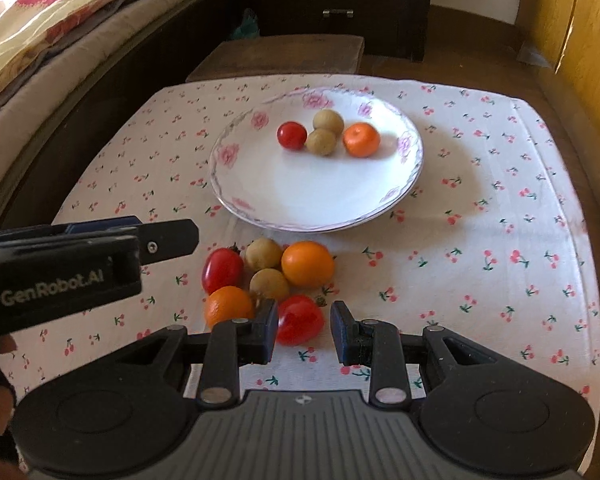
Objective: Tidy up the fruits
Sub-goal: 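Move both tools back to the cluster, right tool reaching a red tomato, then grasp a red tomato with the right tool while the left tool grasps a mandarin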
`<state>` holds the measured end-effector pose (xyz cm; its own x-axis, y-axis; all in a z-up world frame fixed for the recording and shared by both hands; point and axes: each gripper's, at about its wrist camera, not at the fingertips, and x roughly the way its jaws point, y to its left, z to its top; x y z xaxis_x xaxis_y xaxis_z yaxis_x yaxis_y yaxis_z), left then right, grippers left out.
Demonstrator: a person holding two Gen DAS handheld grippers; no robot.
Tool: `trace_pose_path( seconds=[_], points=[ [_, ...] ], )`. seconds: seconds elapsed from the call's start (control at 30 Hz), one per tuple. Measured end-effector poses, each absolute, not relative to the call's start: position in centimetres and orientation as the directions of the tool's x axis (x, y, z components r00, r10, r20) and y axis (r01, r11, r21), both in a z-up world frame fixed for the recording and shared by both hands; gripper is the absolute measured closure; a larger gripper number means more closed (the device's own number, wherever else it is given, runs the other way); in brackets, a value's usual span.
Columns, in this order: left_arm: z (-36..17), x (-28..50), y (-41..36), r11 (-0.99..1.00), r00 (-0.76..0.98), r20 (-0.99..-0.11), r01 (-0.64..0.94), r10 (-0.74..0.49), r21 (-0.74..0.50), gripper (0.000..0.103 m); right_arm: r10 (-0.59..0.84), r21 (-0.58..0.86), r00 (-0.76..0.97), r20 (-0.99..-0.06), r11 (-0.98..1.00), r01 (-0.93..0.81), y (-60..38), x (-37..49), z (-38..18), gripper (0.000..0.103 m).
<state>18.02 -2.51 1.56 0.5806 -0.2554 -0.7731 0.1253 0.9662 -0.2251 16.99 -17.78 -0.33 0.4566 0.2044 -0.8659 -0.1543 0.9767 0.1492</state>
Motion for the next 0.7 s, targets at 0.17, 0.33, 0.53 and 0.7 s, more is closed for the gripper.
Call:
trace_pose_path(
  seconds=[0.17,0.33,0.53,0.7],
  points=[
    [1.3,18.2,-1.8,0.965,0.574,-0.778,0.113,-0.257,-0.235,0.046,0.198,0.147,0.436,-0.878,0.978,-0.149,-17.1,17.6,-1.5,0.069],
    [1.1,18.1,-1.8,0.964,0.566,-0.781,0.123,-0.262,-0.234,0.046,0.184,0.131,0.417,-0.890,0.979,-0.154,-16.7,17.9,-2.1,0.069],
    [1.1,17.8,-1.6,0.962,0.558,-0.784,0.128,-0.271,-0.242,0.046,0.178,0.128,0.418,-0.891,0.981,-0.147,-17.3,17.7,-2.4,0.072],
    [0.6,17.5,-2.1,0.954,0.528,-0.794,0.161,-0.301,-0.255,0.046,0.175,0.116,0.425,-0.888,0.980,-0.162,-17.7,17.1,-1.8,0.072]
  ],
)
